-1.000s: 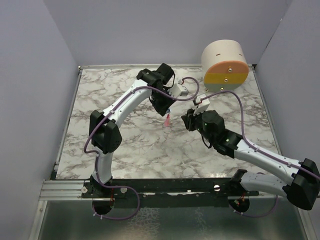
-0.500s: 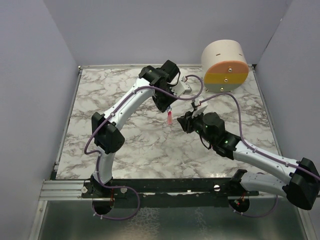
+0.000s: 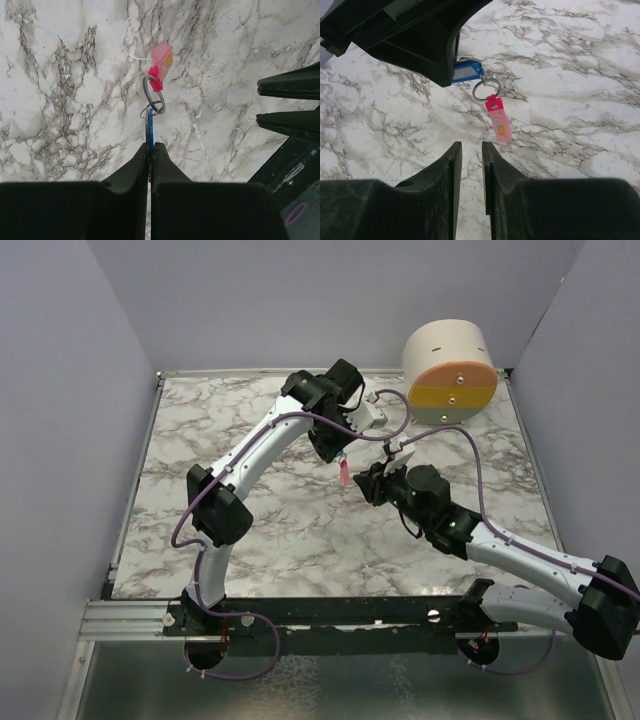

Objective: Put the keys on the keyring

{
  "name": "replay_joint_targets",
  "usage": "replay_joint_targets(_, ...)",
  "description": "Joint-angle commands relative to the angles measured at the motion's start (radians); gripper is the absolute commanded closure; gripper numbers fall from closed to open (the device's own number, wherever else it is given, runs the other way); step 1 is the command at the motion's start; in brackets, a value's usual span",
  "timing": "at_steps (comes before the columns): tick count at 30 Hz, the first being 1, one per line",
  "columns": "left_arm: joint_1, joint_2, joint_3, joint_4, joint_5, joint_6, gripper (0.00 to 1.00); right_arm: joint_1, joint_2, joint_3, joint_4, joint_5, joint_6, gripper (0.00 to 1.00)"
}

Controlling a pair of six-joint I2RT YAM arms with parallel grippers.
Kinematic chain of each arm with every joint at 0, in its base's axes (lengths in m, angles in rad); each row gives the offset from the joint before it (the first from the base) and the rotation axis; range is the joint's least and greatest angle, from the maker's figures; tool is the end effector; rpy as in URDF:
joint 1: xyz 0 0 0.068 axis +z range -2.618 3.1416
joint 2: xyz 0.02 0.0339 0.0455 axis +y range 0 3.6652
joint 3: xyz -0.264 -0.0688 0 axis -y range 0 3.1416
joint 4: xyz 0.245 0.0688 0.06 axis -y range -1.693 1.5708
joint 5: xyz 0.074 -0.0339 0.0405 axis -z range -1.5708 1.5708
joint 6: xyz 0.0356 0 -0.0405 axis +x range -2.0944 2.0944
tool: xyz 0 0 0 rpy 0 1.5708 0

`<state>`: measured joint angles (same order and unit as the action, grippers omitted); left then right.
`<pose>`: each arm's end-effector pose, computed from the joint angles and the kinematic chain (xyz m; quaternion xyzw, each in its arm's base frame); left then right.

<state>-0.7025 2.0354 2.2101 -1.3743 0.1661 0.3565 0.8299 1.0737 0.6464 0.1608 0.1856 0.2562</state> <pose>0.3081 -0.2686 0.3495 0.5079 0.8376 -0.1120 0.1671 0.1716 0.1779 0.2699 -0.1700 0.7749 0.2492 0.5554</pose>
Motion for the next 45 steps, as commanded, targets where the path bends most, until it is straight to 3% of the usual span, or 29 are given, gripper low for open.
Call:
replay_joint_targets(1, -0.006, 0.023, 0.037, -0.012, -0.010, 0.015, 1.00, -0.003, -0.008, -0.013, 0.027, 0.009, -0.016, 0.76)
replay_joint_targets(23, -0.006, 0.059, 0.070, -0.032, 0.003, 0.030, 1.00, -0.003, -0.016, -0.016, 0.014, 0.038, -0.013, 0.76)
replay_joint_targets(37, -0.089, 0.118, 0.121, 0.003, 0.069, 0.042, 1.00, -0.003, -0.216, -0.057, -0.050, 0.106, 0.006, 0.76)
replay_joint_targets(45, -0.145, 0.131, 0.090, 0.073, 0.214, 0.089, 1.00, -0.003, -0.283, -0.072, -0.076, 0.122, -0.004, 0.76)
